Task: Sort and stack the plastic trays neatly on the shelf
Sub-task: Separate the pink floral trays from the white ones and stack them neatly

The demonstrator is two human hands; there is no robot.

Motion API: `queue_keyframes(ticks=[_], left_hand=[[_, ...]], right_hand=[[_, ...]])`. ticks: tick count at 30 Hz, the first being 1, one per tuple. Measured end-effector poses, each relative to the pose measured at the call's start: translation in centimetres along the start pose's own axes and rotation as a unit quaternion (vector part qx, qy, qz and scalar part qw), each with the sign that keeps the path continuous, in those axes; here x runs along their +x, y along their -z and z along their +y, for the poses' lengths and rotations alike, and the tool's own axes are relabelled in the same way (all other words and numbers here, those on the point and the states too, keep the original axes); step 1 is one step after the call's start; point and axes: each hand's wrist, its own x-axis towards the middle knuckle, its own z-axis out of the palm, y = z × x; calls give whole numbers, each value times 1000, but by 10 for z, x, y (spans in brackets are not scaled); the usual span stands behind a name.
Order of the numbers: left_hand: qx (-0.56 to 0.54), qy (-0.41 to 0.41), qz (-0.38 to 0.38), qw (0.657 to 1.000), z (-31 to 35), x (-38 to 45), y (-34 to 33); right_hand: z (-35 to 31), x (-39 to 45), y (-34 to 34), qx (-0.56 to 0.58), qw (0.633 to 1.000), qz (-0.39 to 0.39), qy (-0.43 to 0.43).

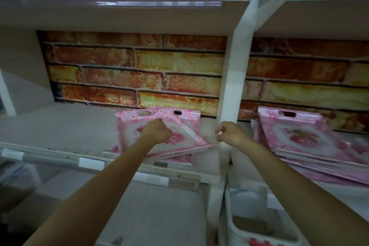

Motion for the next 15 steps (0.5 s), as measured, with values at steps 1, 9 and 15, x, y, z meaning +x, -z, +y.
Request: queue_keyframes(ticks=[1,9,15], left_hand=[[-11,-11,-4,1000,10,-1,-6],[-117,-90,-44,988,108,-21,-55],[-172,-123,-90,973,204,-53,-112]], right_hand=[[7,-3,6,10,1000,17,-3],[65,-41,82,28,997,77,-15],[130,-81,159,40,993,94,-51]])
